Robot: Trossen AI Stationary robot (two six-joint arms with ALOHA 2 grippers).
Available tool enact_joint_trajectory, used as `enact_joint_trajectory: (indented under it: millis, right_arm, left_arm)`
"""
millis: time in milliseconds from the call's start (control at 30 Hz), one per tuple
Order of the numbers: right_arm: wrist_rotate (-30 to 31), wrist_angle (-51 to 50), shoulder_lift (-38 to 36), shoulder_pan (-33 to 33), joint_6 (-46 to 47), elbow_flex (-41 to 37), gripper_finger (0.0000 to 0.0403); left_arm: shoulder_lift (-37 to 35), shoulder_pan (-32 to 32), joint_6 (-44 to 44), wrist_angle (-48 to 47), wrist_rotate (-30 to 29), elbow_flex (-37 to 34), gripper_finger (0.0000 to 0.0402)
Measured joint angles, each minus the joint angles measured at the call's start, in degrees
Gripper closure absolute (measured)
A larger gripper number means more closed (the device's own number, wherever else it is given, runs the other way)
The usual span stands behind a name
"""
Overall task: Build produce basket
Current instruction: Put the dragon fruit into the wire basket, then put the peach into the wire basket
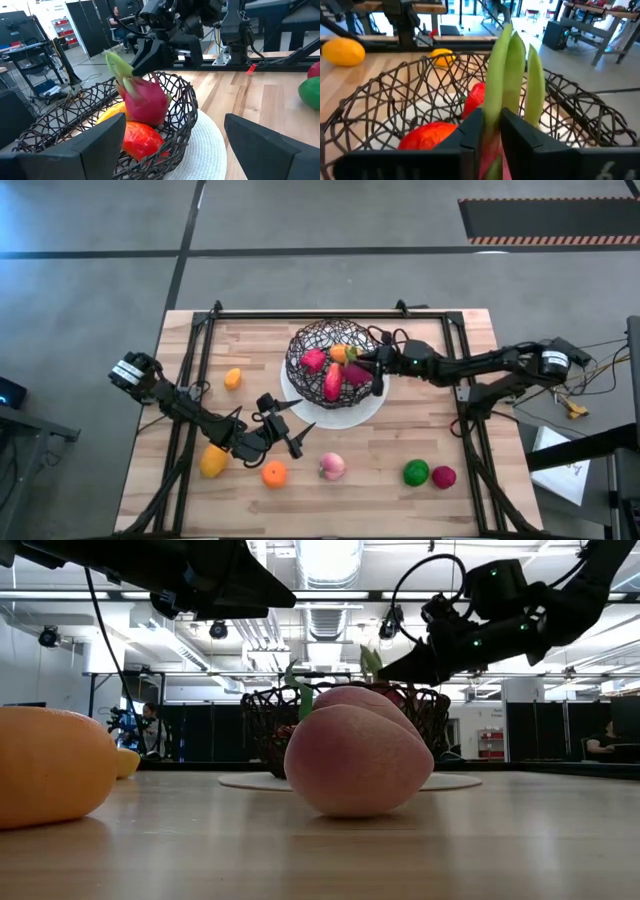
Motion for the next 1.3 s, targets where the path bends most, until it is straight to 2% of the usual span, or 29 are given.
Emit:
enact_joint_trajectory:
  millis: [167, 300, 467, 633, 833, 967, 1067, 1167, 1233, 1300]
  right_arm:
    - [5.5, -9.1, -7.2, 0.3, -4.1, 0.1, 0.0292]
    - [7.9, -16.9, -14.8, 0.6, -3.5, 0.1, 0.0273]
    - [8.1, -24.8, -24.6, 4.0, 0.9, 0.1, 0.0279]
    - [14.4, -31.4, -29.8, 15.5, 3.5, 0.1, 0.0305]
    - [33.7, -31.8, -27.4, 36.4, 4.4, 0.1, 0.0339]
    - [44.5, -31.7, -23.4, 48.3, 9.1, 0.0, 0.0358]
    - [48.0, -31.3, -19.9, 55.1, 14.1, 0.0, 0.0367]
    - [49.3, -30.2, -16.0, 59.0, 18.9, 0.0, 0.0371]
    - [49.4, -28.5, -13.2, 60.0, 20.8, 0.0, 0.0371]
    - [49.4, -26.3, -10.0, 60.2, 21.1, 0.0, 0.0371]
  left_arm:
    - [0.0, 0.0, 0.0, 0.0, 0.0, 0.0, 0.0079]
    - [0.0, 0.0, 0.0, 0.0, 0.0, 0.0, 0.0079]
    - [0.0, 0.0, 0.0, 0.0, 0.0, 0.0, 0.0079]
    - [0.0, 0.0, 0.0, 0.0, 0.0, 0.1, 0.0079]
    - [0.0, -0.2, 0.4, 0.0, 0.1, 0.2, 0.0079]
    - [-0.7, -2.9, 5.4, -0.4, 2.0, 1.3, 0.0079]
    - [-1.4, -5.9, 7.8, -2.5, 3.5, 3.0, 0.0079]
    - [-1.4, -8.8, 7.5, -7.7, 5.1, 4.4, 0.0079]
    - [-1.4, -9.9, 3.8, -11.4, 9.7, 5.3, 0.0079]
    - [-1.4, -10.4, -4.0, -15.3, 15.2, 5.4, 0.0079]
